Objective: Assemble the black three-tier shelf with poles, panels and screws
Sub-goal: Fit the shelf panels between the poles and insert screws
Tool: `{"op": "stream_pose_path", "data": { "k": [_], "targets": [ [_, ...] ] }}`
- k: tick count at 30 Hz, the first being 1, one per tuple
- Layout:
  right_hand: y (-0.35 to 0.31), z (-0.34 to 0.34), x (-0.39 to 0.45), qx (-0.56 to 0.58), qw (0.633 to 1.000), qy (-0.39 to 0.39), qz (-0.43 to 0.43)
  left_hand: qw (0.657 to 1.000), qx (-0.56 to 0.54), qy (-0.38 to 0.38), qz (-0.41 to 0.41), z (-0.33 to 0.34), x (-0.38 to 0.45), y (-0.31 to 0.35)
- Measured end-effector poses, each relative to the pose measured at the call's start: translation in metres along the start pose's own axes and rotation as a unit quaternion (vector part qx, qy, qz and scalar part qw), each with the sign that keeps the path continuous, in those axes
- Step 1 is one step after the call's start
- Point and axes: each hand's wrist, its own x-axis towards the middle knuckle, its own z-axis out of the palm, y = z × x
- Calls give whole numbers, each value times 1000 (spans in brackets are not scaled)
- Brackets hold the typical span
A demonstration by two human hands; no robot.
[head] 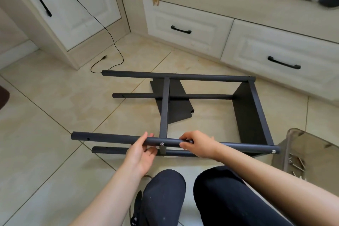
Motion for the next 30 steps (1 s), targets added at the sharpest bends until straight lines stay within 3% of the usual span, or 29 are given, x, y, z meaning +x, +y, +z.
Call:
{"op": "stream_pose_path", "data": {
  "k": [11,16,21,26,28,30],
  "targets": [
    [-8,-33,-21,109,989,74,-64,981,102,-63,153,46,-30,29],
    [-10,-55,-45,253,959,112,-65,959,141,-117,216,74,-59,46],
    [-18,-71,-73,277,948,141,-71,920,221,-162,279,105,-95,57],
    [-12,-105,-108,211,974,72,-48,874,312,-219,300,122,-127,54],
    [-3,-130,-122,196,973,117,-36,848,356,-241,310,125,-139,51],
    [9,-159,-133,222,953,208,-5,811,421,-252,318,127,-151,49]
  ]
}}
